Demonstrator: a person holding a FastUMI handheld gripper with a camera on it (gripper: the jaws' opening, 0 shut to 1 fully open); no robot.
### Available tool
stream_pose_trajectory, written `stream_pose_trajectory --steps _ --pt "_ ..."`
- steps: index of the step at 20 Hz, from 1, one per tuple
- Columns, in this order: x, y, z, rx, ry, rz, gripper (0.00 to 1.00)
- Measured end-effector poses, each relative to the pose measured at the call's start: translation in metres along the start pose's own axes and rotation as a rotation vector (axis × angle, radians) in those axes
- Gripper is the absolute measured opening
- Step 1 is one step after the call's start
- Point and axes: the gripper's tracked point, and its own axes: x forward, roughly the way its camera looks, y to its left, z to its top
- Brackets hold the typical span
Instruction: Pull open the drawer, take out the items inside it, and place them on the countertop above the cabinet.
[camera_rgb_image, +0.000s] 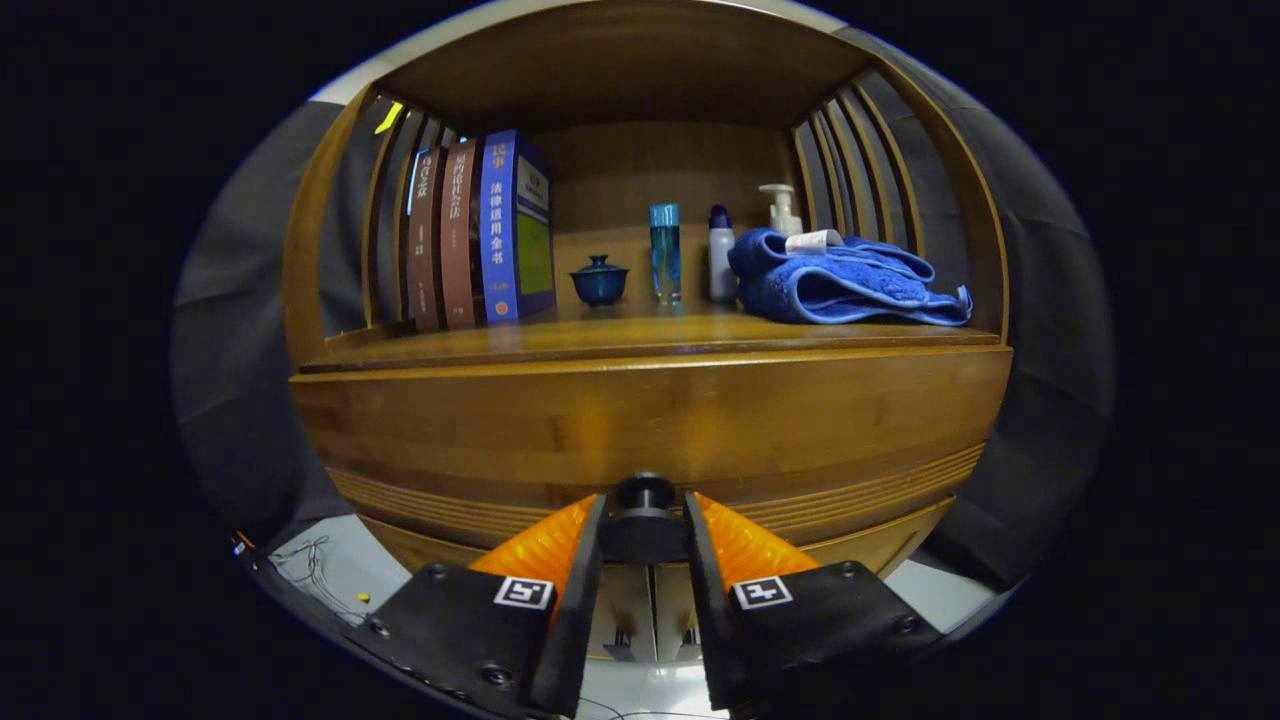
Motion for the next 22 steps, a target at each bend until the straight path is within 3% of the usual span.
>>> stream_pose_trajectory --steps 1,4,5,6,22 --pt "-0.006 -0.001 0.001 -0.014 -0.011 -0.002 0.51" --pt "-0.009 -0.001 0.000 -0.045 -0.011 0.003 0.36" --pt "-0.013 -0.001 0.000 -0.038 -0.003 0.003 0.36" --pt "-0.018 -0.001 0.000 -0.034 -0.001 0.007 0.27" --pt "-0.138 -0.005 -0.024 0.031 0.034 0.027 0.27"
